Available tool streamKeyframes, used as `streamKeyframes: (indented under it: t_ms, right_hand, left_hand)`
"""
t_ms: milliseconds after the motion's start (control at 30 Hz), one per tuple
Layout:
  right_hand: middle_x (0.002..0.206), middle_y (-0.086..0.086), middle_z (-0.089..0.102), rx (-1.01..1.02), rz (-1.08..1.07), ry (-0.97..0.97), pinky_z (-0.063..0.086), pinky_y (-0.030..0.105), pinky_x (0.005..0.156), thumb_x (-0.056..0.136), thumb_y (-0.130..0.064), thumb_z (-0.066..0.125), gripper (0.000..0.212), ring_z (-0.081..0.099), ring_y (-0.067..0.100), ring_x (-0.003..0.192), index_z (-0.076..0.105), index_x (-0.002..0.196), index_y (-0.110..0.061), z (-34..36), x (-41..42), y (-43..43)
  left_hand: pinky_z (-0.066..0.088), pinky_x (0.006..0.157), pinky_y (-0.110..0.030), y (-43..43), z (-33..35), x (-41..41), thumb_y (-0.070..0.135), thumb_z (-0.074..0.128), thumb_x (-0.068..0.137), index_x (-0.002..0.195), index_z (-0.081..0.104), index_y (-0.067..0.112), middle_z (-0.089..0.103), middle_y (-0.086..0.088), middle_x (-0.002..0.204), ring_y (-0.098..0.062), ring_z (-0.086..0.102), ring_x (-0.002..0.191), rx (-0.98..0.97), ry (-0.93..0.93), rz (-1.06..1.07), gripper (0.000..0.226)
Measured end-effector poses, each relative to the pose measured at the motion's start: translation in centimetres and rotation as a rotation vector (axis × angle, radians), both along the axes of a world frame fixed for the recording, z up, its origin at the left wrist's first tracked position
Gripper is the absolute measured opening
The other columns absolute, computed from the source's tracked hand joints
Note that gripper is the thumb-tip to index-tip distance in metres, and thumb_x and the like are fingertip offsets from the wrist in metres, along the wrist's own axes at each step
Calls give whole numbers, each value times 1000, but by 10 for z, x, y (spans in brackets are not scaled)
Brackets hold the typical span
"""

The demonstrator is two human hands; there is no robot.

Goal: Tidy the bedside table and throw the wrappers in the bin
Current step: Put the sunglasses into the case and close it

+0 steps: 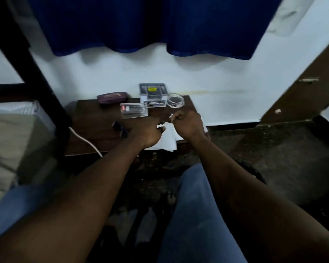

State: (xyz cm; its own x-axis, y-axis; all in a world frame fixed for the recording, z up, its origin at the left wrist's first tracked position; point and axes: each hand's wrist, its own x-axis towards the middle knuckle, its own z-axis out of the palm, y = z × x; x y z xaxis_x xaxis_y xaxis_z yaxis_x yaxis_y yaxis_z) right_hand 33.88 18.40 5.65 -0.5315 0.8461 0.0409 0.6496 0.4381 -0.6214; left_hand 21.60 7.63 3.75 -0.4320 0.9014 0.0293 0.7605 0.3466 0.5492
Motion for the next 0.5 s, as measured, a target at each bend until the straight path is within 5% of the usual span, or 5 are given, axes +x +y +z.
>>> streamKeyframes:
  t_ms: [200,500]
  right_hand:
    - [91,-8,79,-36,168,33,54,27,83,79,-19,60,19,72,17,94,74,73,-31,-13,-76,-29]
    - [82,-15,76,-72,232,-21,52,18,76,82,-22,66,26,70,5,86,68,64,-41,-79,-133,-19]
  left_hand:
    - [52,88,-35,-48,-6,-70,26,69,88,106,72,17,74,-12,115,-34,68,109,-60,70,106,21]
    - [45,96,-28,-62,-78,-131,20,72,87,121,71,20,68,-5,118,-25,63,111,57,-12,244,34]
